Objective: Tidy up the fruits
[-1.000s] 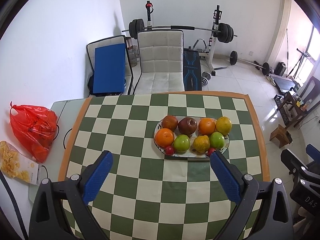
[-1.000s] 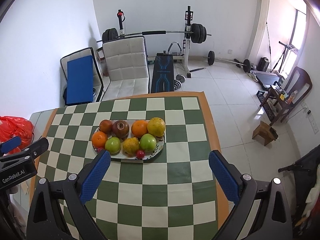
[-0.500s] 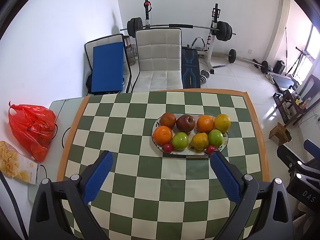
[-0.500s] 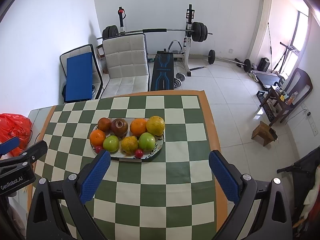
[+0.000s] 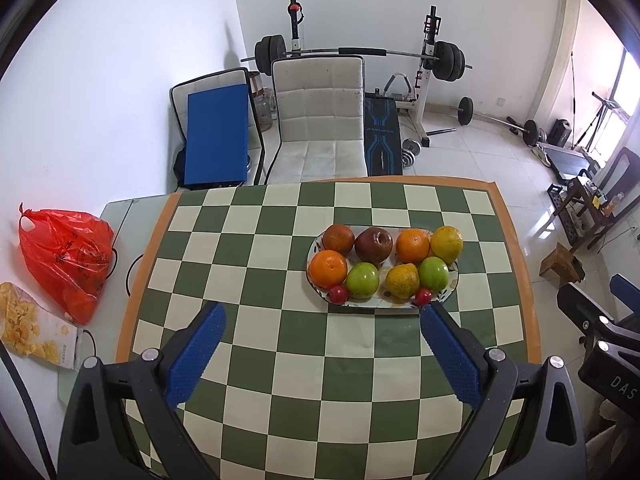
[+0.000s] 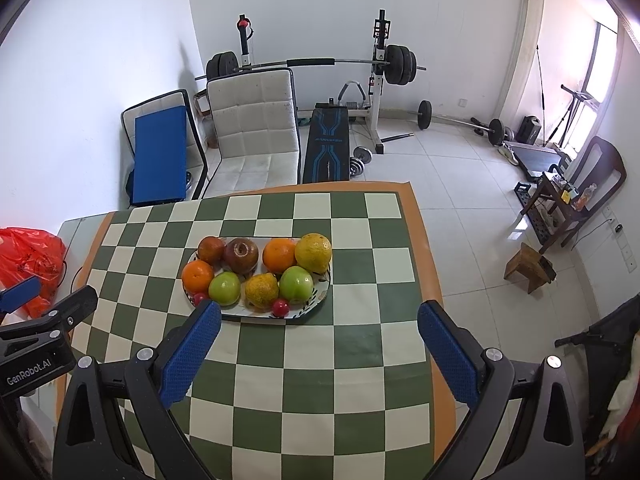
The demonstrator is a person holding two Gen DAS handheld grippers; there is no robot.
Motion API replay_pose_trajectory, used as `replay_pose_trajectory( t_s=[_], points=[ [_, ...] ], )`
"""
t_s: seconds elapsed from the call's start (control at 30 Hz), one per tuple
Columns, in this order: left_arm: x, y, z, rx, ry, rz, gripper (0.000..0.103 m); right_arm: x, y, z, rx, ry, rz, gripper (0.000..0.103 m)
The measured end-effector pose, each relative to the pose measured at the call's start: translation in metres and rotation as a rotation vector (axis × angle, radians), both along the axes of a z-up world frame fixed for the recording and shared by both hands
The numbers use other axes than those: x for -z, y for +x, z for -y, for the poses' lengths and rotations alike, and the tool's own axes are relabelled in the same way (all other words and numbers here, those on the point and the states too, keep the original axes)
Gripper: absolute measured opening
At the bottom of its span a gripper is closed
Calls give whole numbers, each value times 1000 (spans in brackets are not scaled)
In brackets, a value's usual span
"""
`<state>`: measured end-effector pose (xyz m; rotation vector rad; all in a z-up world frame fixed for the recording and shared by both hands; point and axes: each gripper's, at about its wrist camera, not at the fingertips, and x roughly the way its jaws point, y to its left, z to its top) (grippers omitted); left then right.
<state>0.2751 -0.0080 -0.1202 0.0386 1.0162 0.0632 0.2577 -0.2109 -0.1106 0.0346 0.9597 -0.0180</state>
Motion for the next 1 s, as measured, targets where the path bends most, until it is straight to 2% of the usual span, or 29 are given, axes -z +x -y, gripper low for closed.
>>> replay_pose_trajectory(
  t_s=[1.0],
  points=[
    [0, -4, 3, 22, -2, 9, 100, 1, -1, -2, -2, 4, -4, 101]
  ],
)
